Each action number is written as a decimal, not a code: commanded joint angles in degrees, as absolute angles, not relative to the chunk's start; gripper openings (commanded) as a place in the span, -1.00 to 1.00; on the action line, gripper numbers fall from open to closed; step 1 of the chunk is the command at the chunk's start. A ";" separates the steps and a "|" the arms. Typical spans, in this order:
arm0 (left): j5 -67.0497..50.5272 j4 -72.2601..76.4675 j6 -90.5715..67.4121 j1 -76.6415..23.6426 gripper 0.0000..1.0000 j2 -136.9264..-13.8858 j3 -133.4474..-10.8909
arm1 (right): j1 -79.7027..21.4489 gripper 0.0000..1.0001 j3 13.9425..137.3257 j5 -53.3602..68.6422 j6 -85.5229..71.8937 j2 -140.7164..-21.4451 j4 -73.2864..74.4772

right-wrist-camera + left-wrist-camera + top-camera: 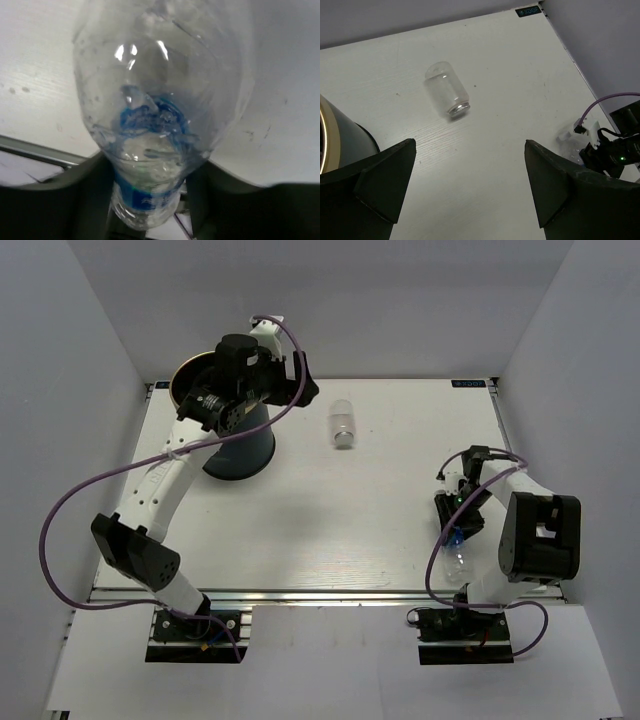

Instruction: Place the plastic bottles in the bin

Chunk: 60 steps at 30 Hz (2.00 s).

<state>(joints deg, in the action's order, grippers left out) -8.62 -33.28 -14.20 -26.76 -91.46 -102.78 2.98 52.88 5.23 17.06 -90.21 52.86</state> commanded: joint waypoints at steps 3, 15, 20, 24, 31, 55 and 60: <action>-7.12 -33.66 -13.54 -27.16 0.98 -83.86 -99.85 | 3.08 -0.79 60.63 15.19 20.30 -91.49 55.98; -3.62 -28.31 -14.59 -27.16 0.98 -66.20 -90.53 | -4.21 -1.00 131.24 54.00 27.62 -114.68 67.52; 1.13 -27.25 -15.12 -27.16 0.98 -60.48 -88.08 | -11.59 -1.00 125.28 64.67 1.71 -112.89 17.47; 2.37 -28.64 -15.64 -27.16 0.98 -58.54 -86.93 | -17.47 -1.00 111.96 60.59 -23.80 -112.92 -23.59; 3.95 -29.71 -17.05 -27.16 0.98 -55.38 -85.69 | -26.89 -1.00 137.37 44.23 -17.16 -127.26 -29.09; 5.71 -36.04 -18.63 -27.16 0.98 -52.73 -87.01 | -43.94 -0.34 141.33 26.63 -16.00 -144.14 -41.40; 5.19 -36.56 -19.16 -27.16 0.98 -52.73 -87.01 | -44.56 0.81 140.63 28.04 -13.64 -144.05 -41.75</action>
<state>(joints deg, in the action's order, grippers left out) 5.21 -35.73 -18.33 -26.87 -53.06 -85.25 -44.42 138.65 28.62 -15.88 -145.77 -36.82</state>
